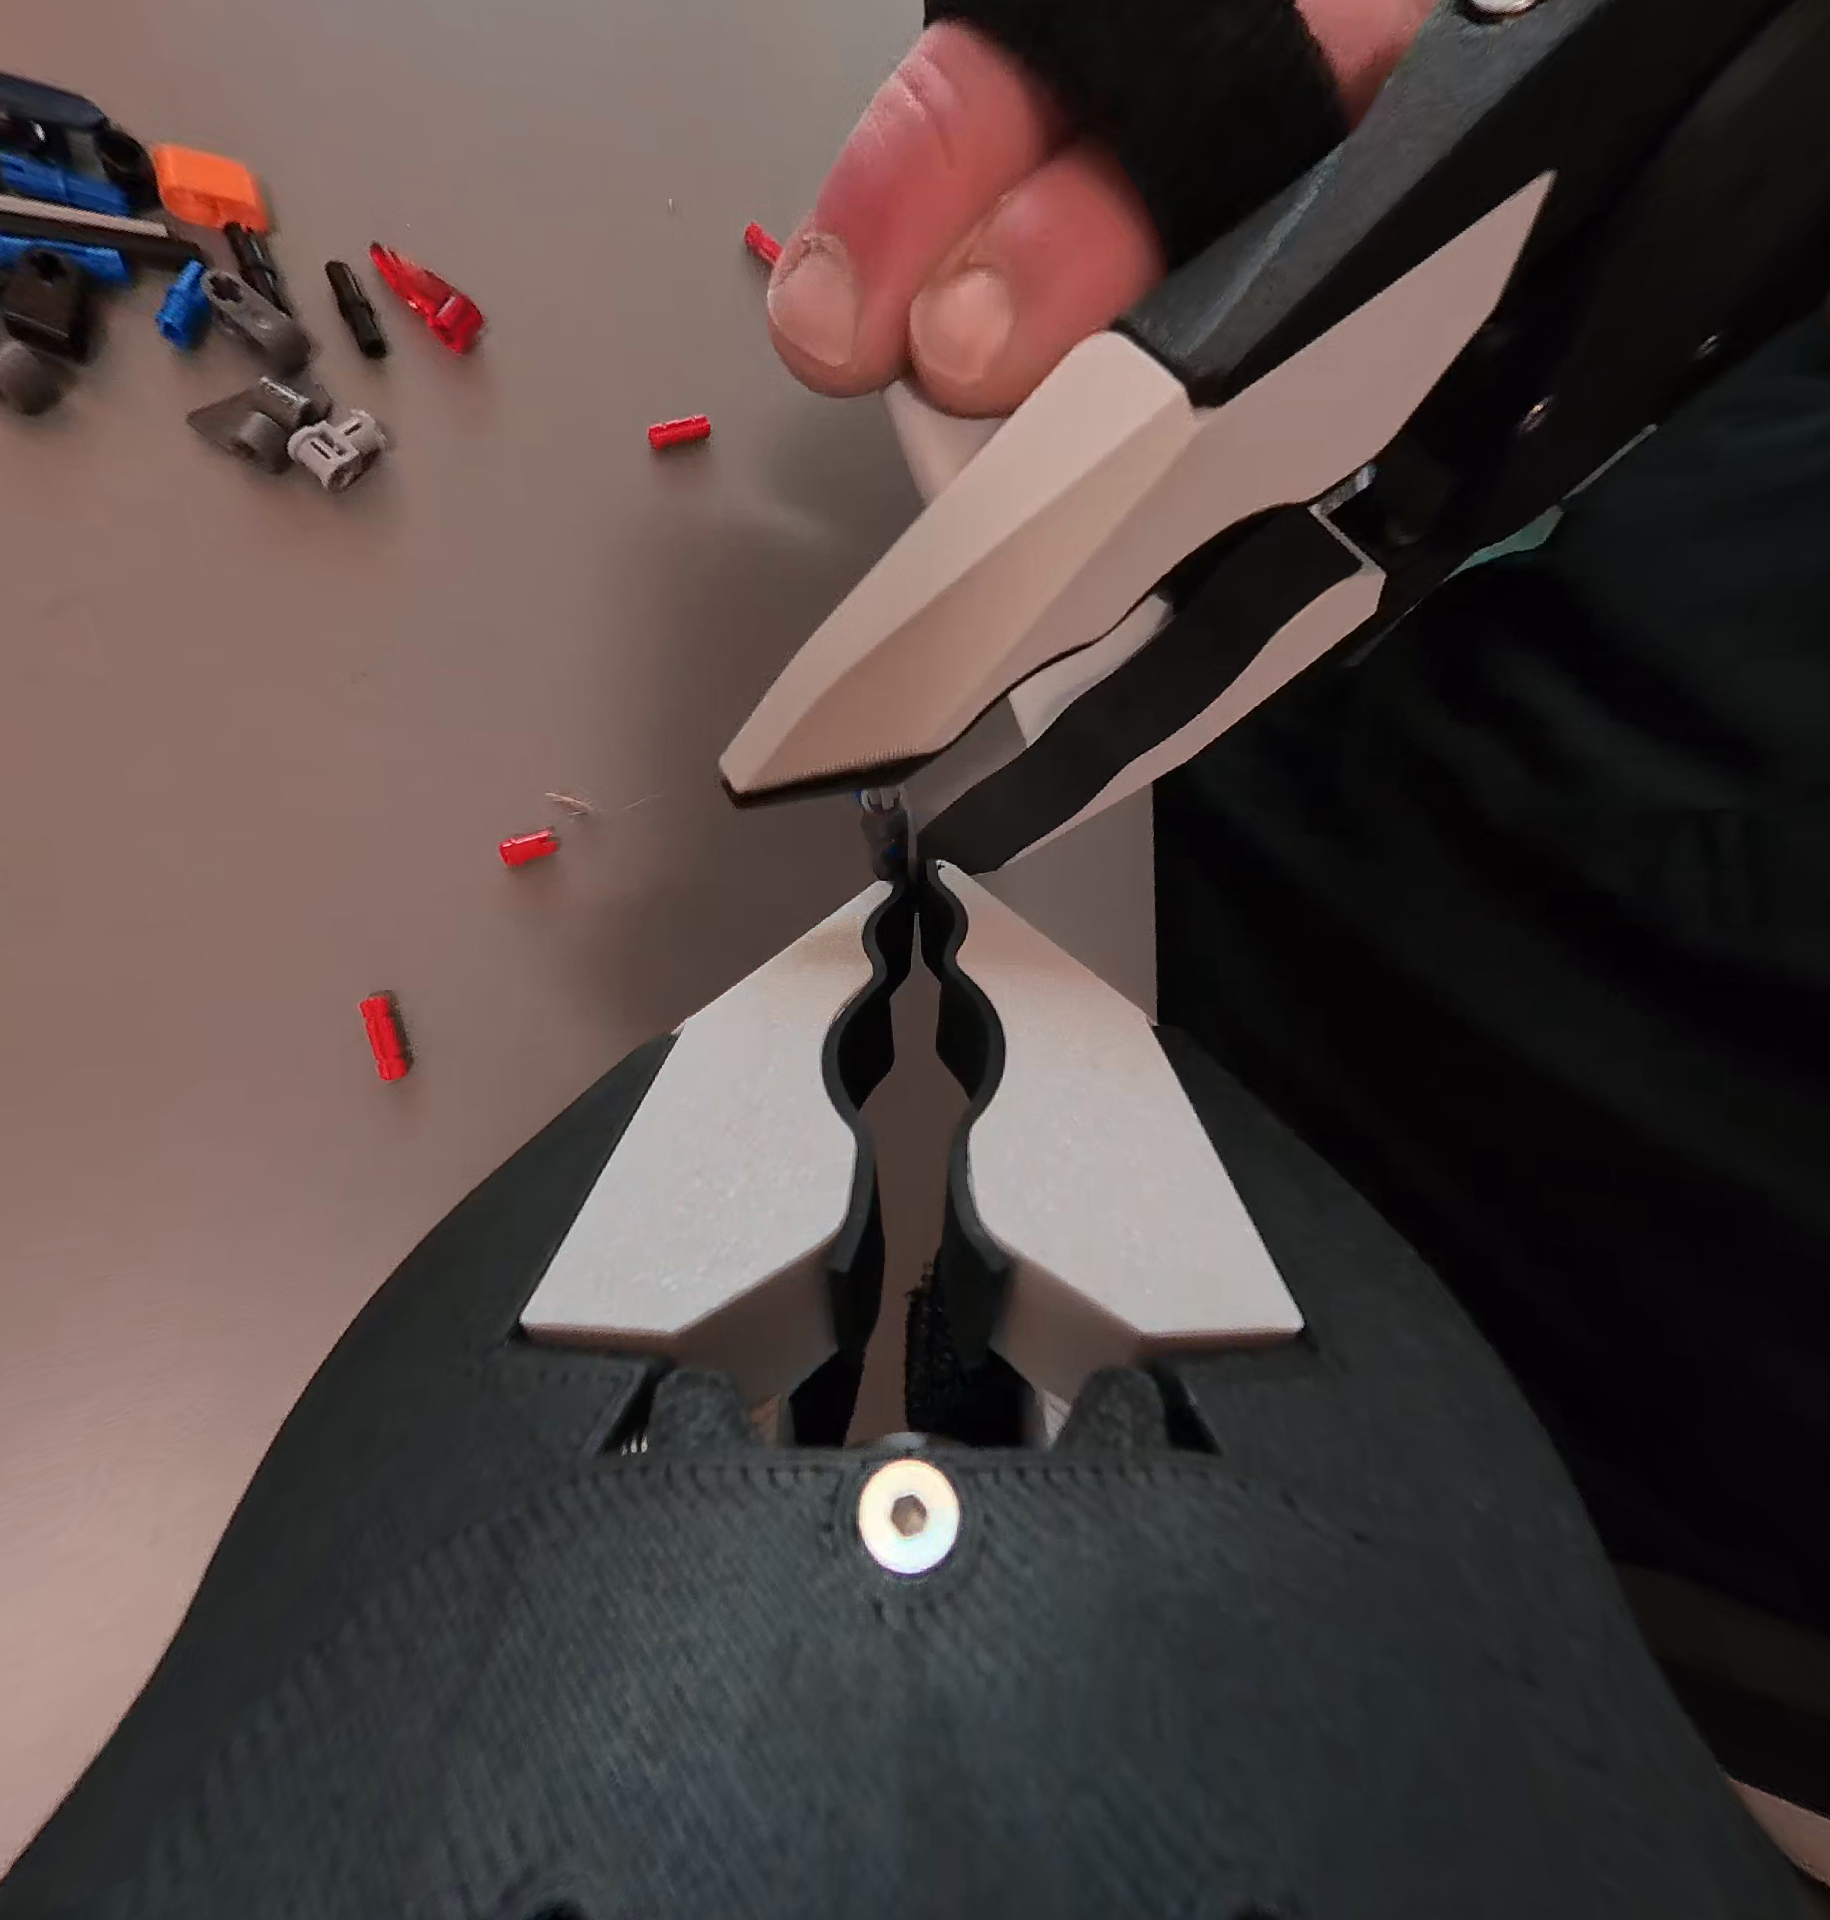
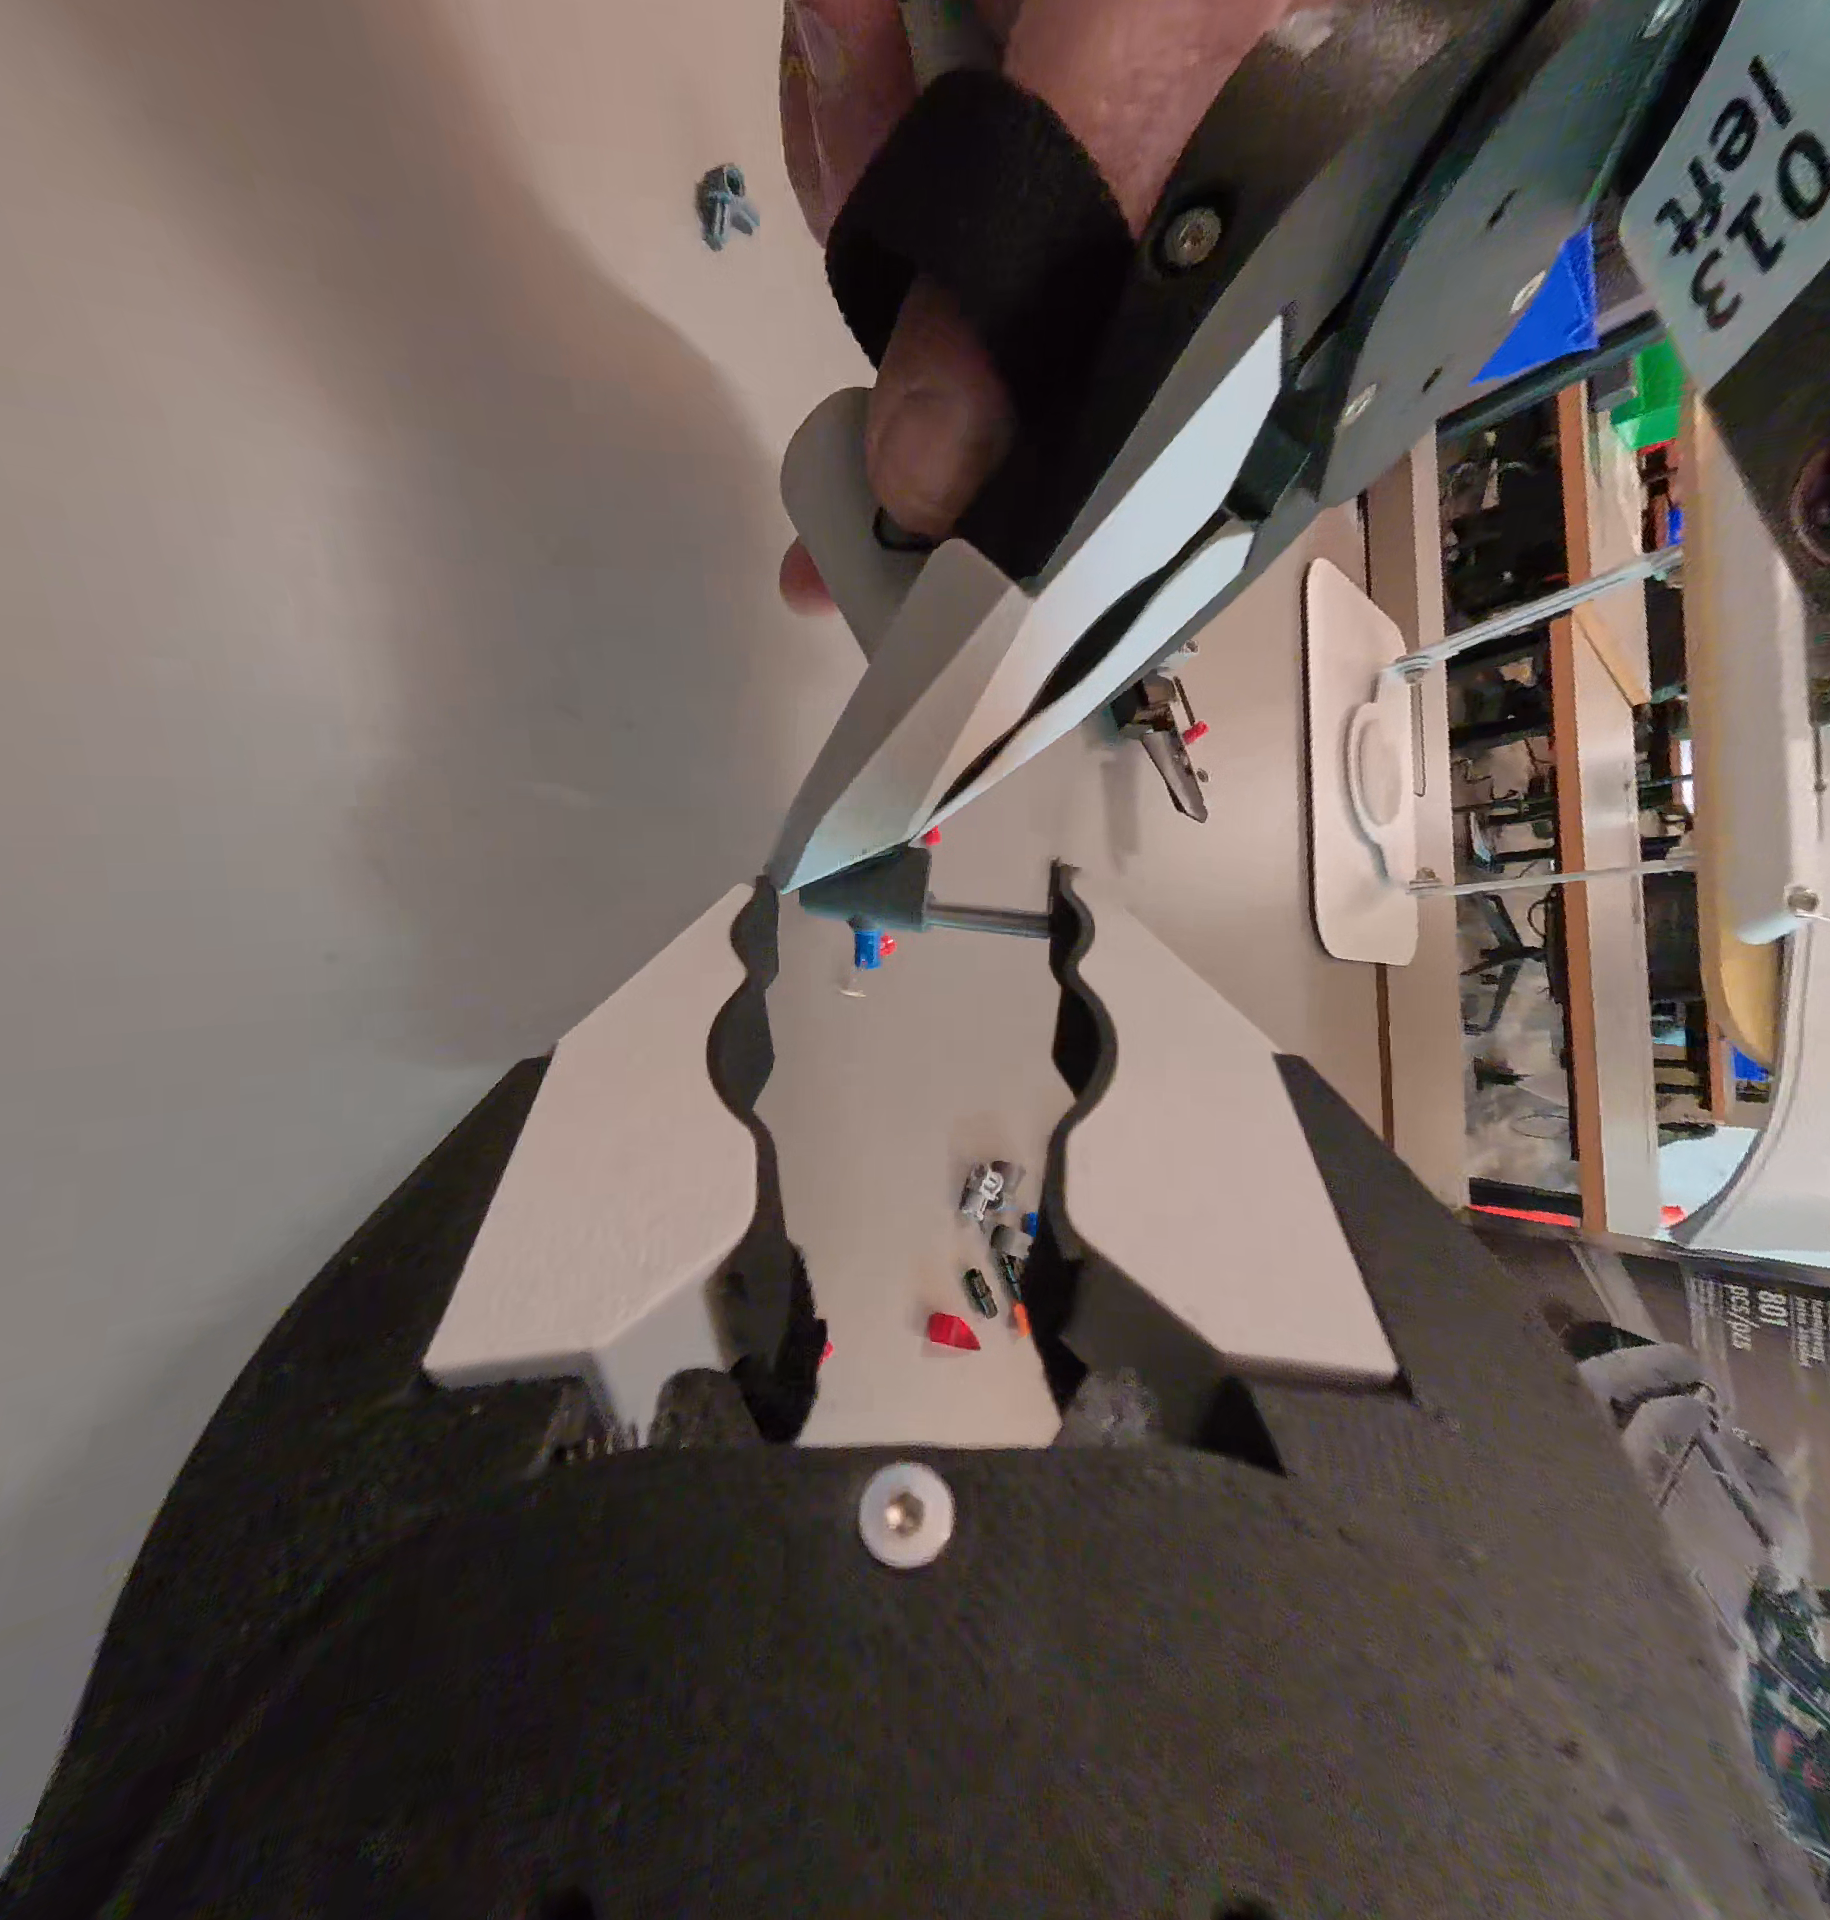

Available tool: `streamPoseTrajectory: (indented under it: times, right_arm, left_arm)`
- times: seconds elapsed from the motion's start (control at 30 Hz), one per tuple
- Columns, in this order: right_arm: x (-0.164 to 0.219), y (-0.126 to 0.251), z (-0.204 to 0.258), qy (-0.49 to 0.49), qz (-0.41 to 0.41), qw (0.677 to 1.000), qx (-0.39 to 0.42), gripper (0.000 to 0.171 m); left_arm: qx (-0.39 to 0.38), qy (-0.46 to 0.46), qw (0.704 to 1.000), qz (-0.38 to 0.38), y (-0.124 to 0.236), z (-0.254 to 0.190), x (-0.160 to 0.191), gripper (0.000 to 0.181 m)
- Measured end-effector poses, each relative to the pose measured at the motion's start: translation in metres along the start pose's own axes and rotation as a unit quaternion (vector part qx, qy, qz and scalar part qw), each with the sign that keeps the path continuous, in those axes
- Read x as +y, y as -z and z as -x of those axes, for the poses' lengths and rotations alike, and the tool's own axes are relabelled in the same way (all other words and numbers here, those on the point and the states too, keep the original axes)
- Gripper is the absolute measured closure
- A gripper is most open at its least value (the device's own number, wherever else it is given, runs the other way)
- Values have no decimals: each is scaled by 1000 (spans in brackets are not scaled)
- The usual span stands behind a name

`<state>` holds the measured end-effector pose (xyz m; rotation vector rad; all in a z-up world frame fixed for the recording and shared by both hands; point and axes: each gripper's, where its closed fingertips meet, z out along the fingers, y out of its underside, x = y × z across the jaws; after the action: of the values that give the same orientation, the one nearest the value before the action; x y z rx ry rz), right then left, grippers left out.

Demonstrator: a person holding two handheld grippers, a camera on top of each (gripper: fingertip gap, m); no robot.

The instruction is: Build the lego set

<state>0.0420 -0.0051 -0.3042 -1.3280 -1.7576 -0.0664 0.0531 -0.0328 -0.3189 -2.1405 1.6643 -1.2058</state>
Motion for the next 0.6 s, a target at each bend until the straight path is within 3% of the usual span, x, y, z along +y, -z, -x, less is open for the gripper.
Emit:
streamPoseTrajectory:
  times: [0.6]
  right_arm:
    - [-2,-1,-2,6,-11,1000,7,127]
  left_arm:
    - [14,10,999,-47,3,-1,1,181]
